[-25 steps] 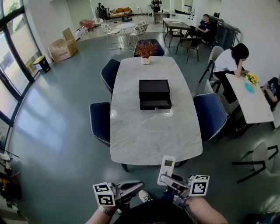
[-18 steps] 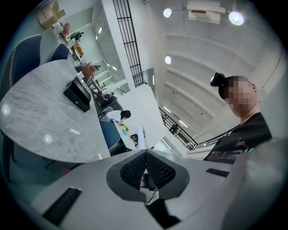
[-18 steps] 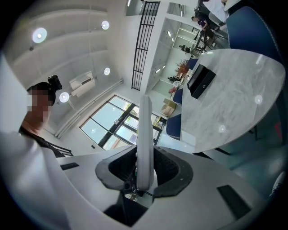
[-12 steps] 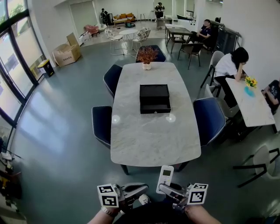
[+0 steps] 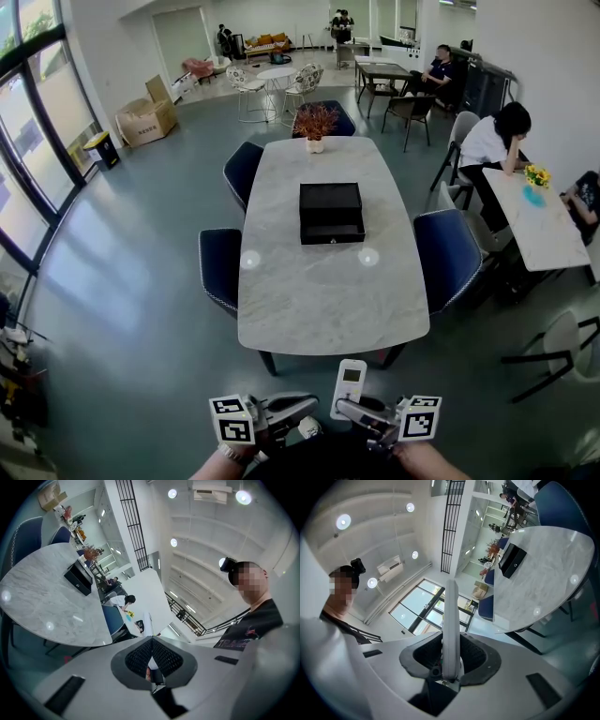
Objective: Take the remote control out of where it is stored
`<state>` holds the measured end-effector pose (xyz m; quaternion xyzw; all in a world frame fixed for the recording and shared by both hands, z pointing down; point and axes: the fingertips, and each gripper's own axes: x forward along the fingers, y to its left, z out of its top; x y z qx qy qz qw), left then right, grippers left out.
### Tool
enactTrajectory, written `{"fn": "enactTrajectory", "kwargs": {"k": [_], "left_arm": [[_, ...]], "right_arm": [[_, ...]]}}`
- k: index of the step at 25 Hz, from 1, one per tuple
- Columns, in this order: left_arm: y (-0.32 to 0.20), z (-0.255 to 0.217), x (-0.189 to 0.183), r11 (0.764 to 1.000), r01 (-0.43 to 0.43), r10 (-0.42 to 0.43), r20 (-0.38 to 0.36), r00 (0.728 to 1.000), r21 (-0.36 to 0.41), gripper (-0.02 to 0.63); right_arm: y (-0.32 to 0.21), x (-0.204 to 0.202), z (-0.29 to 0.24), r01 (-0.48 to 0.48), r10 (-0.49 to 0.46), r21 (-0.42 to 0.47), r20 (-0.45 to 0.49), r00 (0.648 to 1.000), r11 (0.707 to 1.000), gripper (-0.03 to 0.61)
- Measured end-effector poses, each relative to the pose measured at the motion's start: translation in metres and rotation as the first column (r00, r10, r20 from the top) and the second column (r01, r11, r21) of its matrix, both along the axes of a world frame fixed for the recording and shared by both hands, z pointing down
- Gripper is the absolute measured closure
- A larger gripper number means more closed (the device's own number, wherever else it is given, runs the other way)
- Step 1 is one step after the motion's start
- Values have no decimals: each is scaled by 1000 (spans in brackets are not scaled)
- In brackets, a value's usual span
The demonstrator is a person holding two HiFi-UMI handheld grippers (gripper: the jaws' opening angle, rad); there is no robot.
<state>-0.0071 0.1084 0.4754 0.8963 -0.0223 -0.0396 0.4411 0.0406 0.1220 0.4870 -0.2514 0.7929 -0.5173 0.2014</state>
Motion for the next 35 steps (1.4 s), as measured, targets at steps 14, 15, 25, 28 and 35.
{"fn": "enactTrajectory", "kwargs": {"k": [14,15,25,28,35], "left_arm": [[2,3,-9,1000,2,-2,-21,1000,10,611],[2,3,-10,1000,4,-4,-21,1000,10,611],[0,5,-21,1000,30,-30,-30,999,-4,611],[-1,6,-24,1000,30,-30,-27,999,0,611],[-1,5,-26,999,35,-35,-19,999,0,611]], "right_arm": [[3,-12,3,14,-13,18,-12,1000,1000,462],[2,-12,3,12,-12,18,-12,1000,1000,462],[-1,-23,3,36,-36,13,-20,999,999,462],[-1,-26,5,43,-43,16,-23,999,999,462],[-3,-27,5,44,-44,6,-14,999,999,462]]}}
